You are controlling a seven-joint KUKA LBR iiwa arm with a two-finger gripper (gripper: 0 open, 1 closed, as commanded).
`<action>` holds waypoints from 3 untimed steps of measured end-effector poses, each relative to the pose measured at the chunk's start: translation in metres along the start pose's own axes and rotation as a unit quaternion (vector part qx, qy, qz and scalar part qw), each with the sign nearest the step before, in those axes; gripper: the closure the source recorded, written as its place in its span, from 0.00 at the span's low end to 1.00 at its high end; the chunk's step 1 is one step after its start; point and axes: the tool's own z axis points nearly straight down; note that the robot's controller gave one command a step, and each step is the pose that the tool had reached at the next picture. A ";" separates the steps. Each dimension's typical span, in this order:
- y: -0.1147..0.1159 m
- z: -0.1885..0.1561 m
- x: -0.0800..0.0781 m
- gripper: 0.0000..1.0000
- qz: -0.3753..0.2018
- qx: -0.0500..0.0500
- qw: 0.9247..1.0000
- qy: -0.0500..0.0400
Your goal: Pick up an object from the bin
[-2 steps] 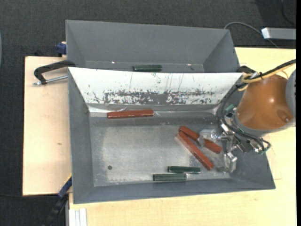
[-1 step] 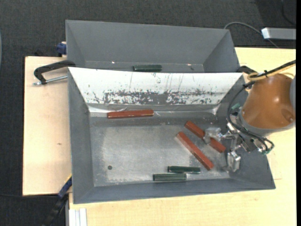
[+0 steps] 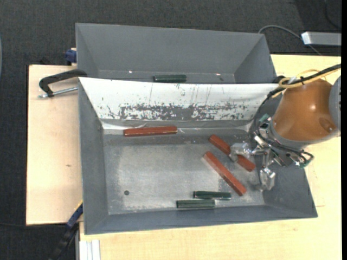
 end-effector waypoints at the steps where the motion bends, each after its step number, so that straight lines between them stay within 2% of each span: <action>1: 0.011 -0.030 -0.016 0.00 0.125 -0.001 0.992 0.001; 2: 0.010 -0.042 -0.019 0.00 0.214 0.001 0.977 -0.002; 3: 0.027 -0.009 -0.018 0.00 0.167 0.000 0.986 0.001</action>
Offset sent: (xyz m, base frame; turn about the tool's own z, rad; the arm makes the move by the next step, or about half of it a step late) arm 0.0029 0.0034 -0.0028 0.1674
